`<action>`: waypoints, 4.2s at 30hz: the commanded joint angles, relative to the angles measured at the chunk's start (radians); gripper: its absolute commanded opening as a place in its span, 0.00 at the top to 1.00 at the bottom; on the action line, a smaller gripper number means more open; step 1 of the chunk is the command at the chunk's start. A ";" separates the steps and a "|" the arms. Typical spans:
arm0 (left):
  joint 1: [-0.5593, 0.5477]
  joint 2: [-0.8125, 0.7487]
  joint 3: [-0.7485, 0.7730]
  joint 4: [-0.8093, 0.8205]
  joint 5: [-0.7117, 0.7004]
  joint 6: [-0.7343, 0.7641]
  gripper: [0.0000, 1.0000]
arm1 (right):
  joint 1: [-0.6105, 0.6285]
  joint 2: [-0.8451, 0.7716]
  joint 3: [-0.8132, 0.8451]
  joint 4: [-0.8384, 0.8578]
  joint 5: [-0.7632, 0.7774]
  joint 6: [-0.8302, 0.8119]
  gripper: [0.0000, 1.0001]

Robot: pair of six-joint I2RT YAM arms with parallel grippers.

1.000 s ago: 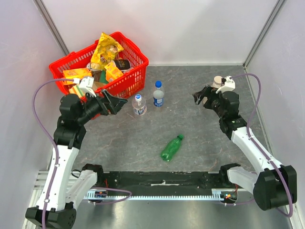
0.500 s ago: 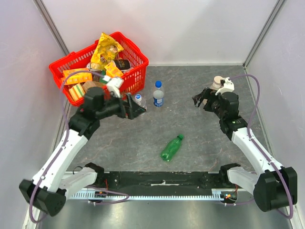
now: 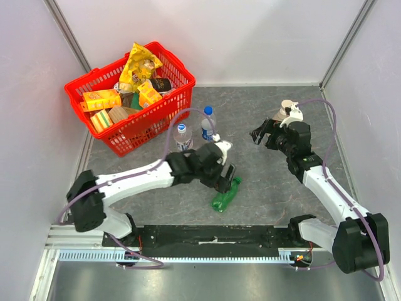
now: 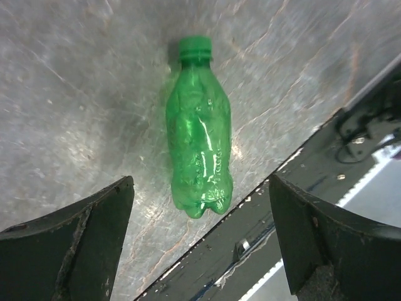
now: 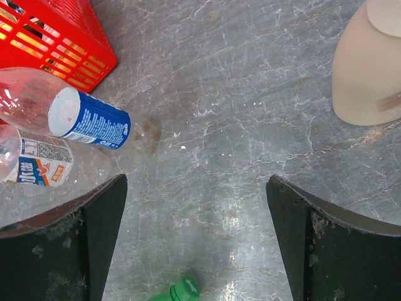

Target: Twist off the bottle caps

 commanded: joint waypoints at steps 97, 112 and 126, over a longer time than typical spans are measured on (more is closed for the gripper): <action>0.131 -0.428 -0.183 0.053 0.186 0.280 0.40 | 0.262 0.193 -0.131 0.908 -0.611 0.705 0.45; 0.131 -0.419 -0.194 0.055 0.184 0.274 0.40 | 0.272 0.244 -0.113 0.959 -0.671 0.751 0.71; 0.131 -0.405 -0.166 0.073 0.273 0.257 0.42 | 0.273 0.229 -0.082 1.122 -0.758 0.738 1.00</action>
